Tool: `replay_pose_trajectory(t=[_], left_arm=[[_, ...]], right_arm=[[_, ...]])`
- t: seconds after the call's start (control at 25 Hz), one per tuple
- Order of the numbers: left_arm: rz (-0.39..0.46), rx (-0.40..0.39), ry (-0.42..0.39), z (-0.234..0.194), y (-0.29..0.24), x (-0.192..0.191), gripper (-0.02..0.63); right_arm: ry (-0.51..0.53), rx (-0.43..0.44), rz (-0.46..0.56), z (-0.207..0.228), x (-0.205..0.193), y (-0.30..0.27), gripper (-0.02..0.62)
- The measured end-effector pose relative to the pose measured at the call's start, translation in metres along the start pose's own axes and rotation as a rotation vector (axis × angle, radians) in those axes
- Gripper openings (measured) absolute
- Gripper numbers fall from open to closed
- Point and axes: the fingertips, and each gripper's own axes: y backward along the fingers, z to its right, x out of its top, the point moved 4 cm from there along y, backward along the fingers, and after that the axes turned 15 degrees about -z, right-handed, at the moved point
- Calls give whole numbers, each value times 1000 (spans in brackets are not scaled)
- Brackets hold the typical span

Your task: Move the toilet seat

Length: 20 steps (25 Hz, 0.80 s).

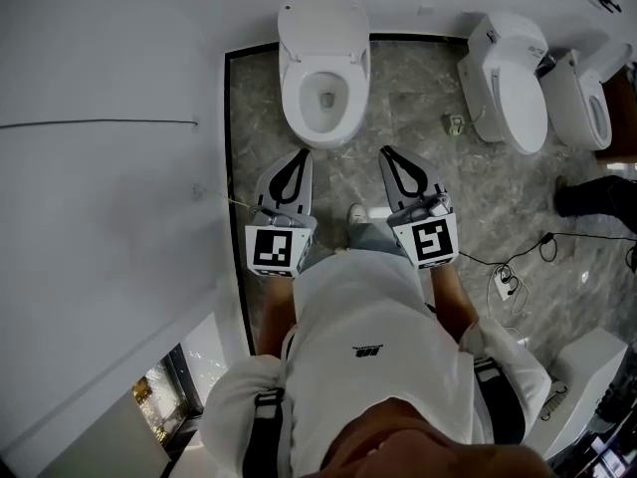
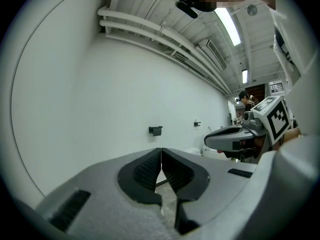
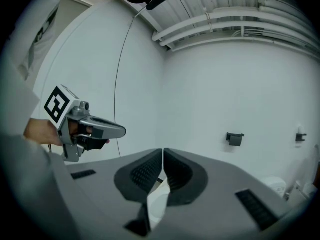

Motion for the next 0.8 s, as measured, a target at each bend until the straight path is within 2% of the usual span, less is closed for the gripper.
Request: replay_pose_trajectory(t=[0.52,0.64,0.8], left_arm=[[32,1,8,-36,-50,21,29],[36,-26,39,-53,-59,12,29],[29,-49,9,-82,-78,1,29]], right_arm=[[-24,17,12,33,14,-60,31],[-23,15,32,28,18,-77,31],[-28,-14,29,17,16,-106,31]])
